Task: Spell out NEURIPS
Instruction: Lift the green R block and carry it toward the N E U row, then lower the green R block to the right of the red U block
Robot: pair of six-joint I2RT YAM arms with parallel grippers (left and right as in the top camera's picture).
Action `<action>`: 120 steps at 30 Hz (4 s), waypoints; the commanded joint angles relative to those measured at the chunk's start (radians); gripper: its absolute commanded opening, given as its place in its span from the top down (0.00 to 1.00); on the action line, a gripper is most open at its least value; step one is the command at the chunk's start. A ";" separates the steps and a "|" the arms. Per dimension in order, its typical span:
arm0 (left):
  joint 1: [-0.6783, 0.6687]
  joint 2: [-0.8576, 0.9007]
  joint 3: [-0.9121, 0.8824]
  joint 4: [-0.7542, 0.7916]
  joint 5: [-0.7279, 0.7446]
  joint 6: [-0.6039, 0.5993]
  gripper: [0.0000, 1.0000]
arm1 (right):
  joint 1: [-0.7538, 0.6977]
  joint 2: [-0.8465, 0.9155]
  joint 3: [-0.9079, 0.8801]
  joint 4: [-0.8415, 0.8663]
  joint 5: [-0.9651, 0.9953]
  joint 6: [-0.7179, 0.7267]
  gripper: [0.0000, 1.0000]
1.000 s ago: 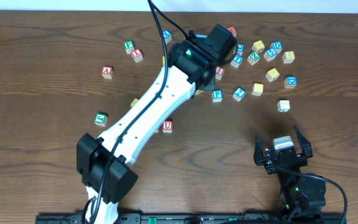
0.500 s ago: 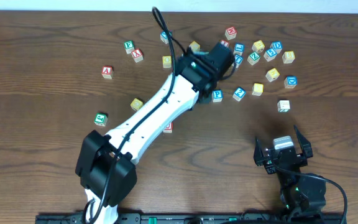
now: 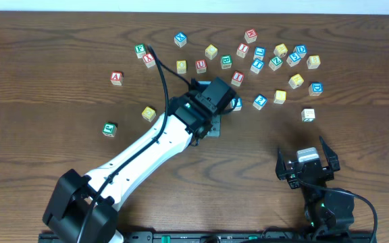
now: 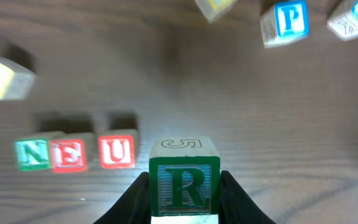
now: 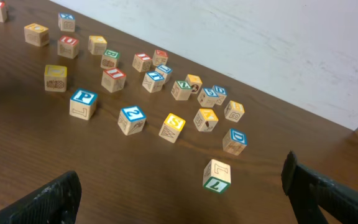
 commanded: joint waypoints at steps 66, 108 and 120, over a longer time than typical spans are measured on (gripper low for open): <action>0.034 0.169 -0.201 0.241 -0.057 -0.024 0.93 | -0.014 -0.006 -0.002 -0.003 -0.002 0.013 0.01; 0.055 0.169 -0.202 0.203 0.050 -0.027 0.92 | -0.014 -0.006 -0.002 -0.003 -0.002 0.013 0.01; 0.055 0.169 -0.202 0.199 0.053 -0.043 0.93 | -0.014 -0.006 -0.002 -0.003 -0.002 0.013 0.01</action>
